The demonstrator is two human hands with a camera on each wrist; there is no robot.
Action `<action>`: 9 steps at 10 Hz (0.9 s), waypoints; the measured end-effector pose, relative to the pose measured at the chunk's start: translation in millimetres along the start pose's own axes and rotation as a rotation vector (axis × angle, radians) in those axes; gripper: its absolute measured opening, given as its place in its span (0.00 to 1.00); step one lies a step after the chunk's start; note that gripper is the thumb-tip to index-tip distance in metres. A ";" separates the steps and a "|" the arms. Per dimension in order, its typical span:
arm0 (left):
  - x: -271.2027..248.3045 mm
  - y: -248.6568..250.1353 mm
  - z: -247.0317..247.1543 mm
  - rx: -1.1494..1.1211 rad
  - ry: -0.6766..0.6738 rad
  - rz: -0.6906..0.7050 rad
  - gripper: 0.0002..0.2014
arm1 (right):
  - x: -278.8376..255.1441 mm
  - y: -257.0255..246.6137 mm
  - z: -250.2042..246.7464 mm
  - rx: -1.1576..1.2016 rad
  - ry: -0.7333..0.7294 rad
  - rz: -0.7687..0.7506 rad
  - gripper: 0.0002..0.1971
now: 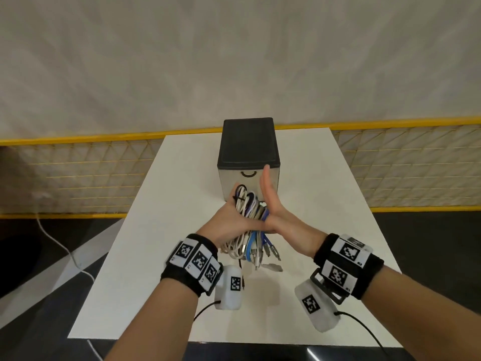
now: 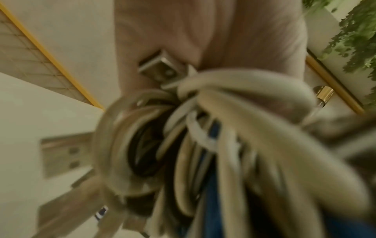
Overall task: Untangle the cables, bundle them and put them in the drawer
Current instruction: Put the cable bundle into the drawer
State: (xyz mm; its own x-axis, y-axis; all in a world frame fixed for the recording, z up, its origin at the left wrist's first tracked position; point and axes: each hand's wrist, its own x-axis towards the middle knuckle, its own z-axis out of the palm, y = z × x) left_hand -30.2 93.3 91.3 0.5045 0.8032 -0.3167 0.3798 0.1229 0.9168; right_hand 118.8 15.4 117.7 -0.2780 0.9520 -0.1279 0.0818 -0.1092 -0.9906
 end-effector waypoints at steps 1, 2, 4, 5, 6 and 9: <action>5.6 6.6 -7.2 -0.011 0.018 -0.054 0.62 | 10.6 7.5 0.7 -0.001 0.077 -0.062 0.55; 9.1 6.2 -13.0 -0.019 0.075 -0.055 0.55 | 21.7 6.0 1.7 -0.029 0.089 -0.112 0.56; 20.3 -8.5 -21.9 0.010 0.194 0.015 0.48 | 38.7 5.6 7.7 -0.441 0.018 -0.140 0.49; 26.5 -13.9 -40.3 0.026 0.306 0.025 0.50 | 49.2 7.9 -10.1 -0.886 0.036 -0.105 0.47; 33.0 -15.9 -65.2 -0.136 0.472 -0.015 0.40 | 64.8 22.4 -40.2 -0.927 0.251 0.083 0.37; 60.5 -1.2 -78.5 -0.394 0.569 -0.010 0.29 | 142.6 39.2 -45.8 -1.080 0.187 0.222 0.30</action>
State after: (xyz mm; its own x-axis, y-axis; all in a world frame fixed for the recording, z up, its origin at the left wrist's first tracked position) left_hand -61.0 187.5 90.1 -0.0238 0.9685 -0.2479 0.0186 0.2483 0.9685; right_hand 126.3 160.0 62.8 -0.0130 0.9803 -0.1972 0.9253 -0.0630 -0.3740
